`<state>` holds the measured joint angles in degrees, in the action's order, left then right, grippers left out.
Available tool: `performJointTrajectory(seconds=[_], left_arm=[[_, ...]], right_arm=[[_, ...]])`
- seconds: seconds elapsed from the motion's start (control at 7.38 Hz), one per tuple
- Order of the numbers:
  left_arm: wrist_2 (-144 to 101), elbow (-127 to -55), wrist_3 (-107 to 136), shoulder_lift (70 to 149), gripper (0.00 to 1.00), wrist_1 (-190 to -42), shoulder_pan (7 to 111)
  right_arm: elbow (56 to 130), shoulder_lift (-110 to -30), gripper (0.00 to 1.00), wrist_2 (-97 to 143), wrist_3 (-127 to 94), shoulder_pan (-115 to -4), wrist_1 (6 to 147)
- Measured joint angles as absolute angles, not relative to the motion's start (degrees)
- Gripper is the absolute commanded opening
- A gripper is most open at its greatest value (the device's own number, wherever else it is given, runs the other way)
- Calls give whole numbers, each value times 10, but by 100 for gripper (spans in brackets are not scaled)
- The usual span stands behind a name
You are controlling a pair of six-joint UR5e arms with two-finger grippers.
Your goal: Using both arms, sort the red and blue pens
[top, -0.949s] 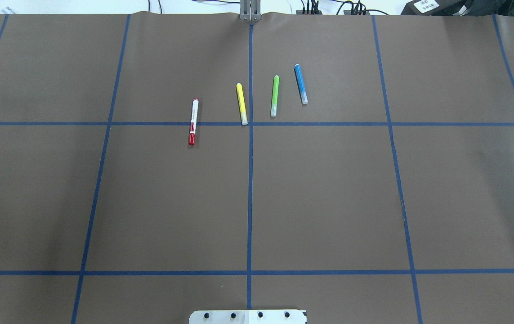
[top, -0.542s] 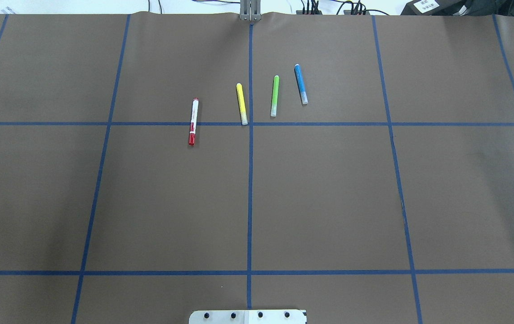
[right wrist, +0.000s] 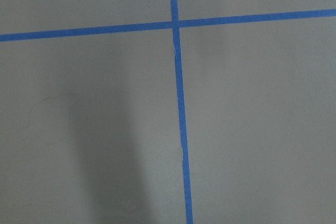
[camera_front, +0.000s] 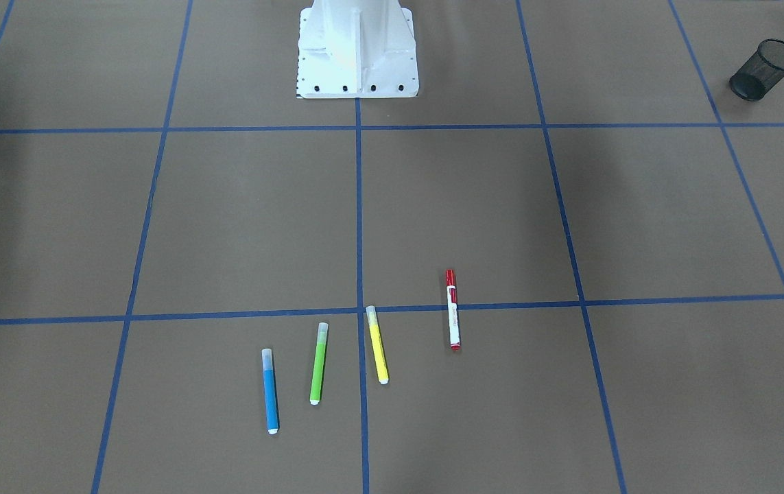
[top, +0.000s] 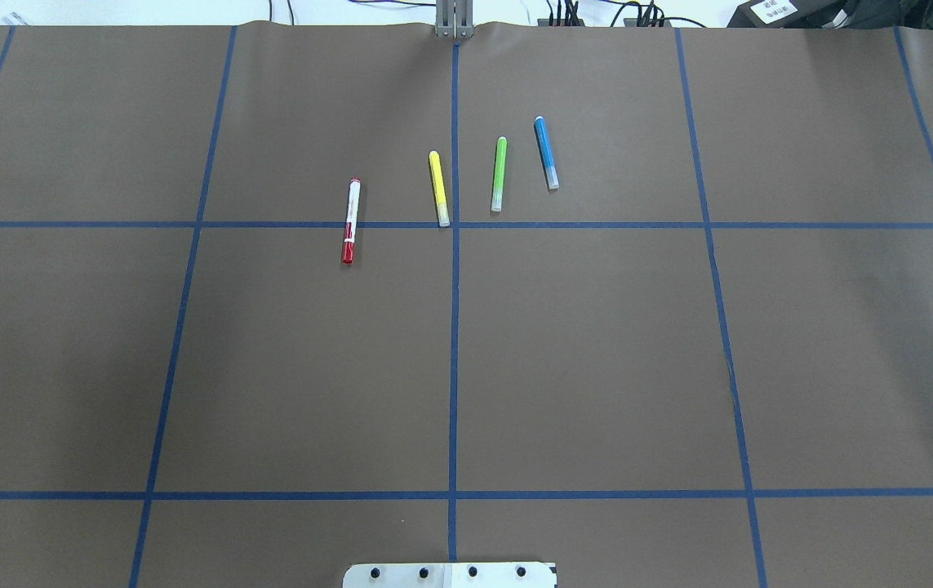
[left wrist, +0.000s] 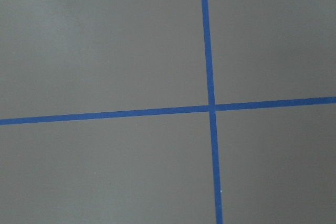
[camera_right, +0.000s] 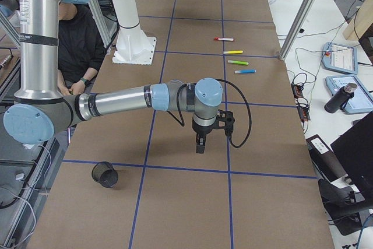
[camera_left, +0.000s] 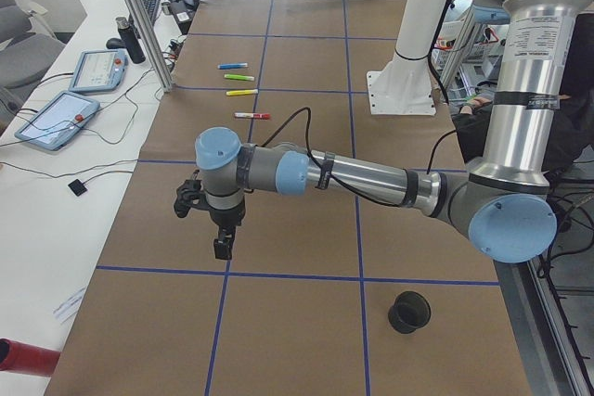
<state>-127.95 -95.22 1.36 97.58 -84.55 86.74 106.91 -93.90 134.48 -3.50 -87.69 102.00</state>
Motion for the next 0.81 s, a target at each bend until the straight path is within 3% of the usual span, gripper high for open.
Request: performJointTrajectory(seconds=[0.81], left_arm=[[-1281, -942, 153, 1133, 100, -891, 672]], right_arm=[[1048, -817, 100, 1326, -38, -781, 1023]])
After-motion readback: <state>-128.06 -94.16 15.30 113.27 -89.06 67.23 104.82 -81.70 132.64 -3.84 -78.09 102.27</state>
